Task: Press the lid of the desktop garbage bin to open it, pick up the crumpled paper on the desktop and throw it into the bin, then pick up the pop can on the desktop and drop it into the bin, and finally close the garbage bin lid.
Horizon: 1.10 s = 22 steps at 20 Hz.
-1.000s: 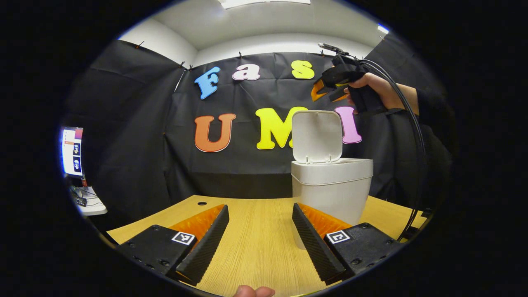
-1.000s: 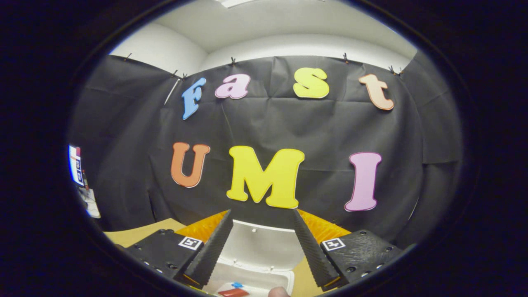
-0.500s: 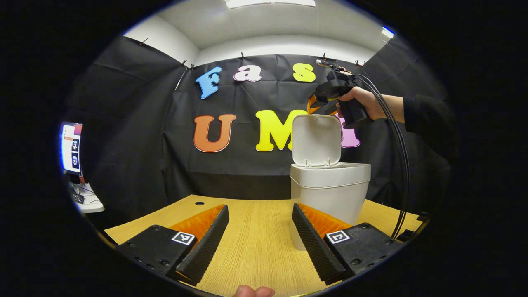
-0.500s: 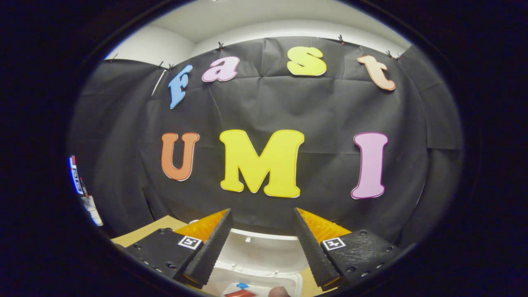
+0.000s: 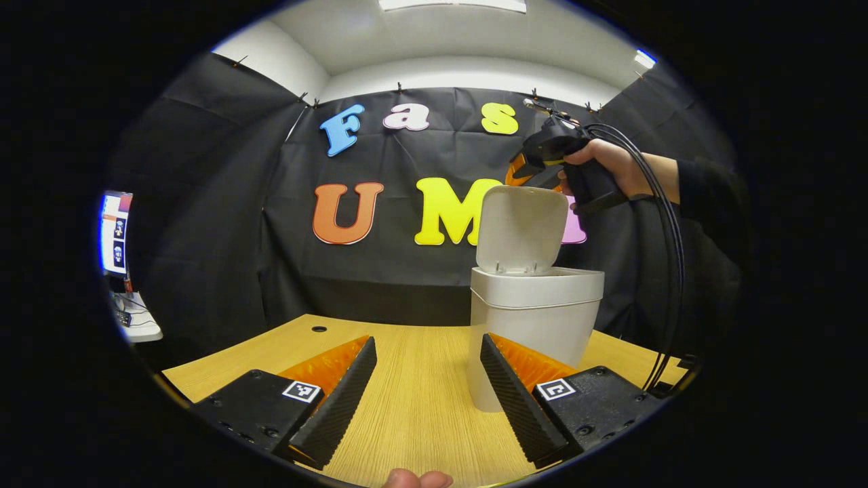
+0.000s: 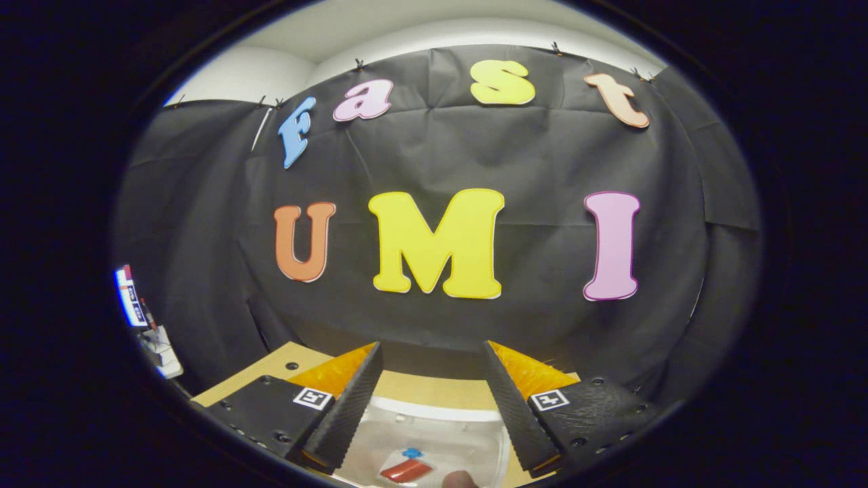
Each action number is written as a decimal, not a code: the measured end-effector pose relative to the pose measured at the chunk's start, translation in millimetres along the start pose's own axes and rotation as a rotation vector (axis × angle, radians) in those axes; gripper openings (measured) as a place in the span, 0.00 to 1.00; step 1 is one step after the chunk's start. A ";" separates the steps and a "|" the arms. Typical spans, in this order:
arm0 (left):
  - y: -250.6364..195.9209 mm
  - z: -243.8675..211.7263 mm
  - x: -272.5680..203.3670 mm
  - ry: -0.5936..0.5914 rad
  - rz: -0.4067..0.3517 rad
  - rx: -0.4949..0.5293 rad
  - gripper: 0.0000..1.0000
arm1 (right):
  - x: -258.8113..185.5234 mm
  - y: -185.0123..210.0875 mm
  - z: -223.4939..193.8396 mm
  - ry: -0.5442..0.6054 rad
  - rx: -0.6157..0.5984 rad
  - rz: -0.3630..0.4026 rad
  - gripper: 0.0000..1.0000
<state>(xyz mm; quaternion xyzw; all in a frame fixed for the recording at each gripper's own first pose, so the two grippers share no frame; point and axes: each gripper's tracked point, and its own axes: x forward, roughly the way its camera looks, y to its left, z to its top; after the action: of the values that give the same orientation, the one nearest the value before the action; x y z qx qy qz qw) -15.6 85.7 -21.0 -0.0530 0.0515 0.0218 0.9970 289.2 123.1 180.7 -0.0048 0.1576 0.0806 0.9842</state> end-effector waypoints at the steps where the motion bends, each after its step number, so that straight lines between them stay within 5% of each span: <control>1: 1.2 -0.5 -0.3 0.001 0.005 -0.001 0.99 | -3.7 3.5 -5.4 0.005 -0.004 0.010 0.90; 10: 7.0 1.0 1.0 -0.007 0.018 -0.015 0.99 | -33.0 15.9 -70.9 0.033 -0.018 0.083 0.87; 19: -4.2 3.0 -1.5 -0.014 -0.001 0.002 0.99 | -50.0 11.4 -147.4 0.055 0.073 0.117 0.95; 22: -5.8 2.9 -1.4 -0.016 -0.008 -0.005 0.99 | -48.9 14.8 -168.4 0.096 -0.002 0.112 0.89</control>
<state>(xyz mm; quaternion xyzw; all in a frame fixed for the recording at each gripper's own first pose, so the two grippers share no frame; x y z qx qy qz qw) -16.5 80.2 -17.3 -0.0556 0.0434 0.0182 0.9973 188.9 124.1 36.2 -0.0006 0.2046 0.1354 0.9694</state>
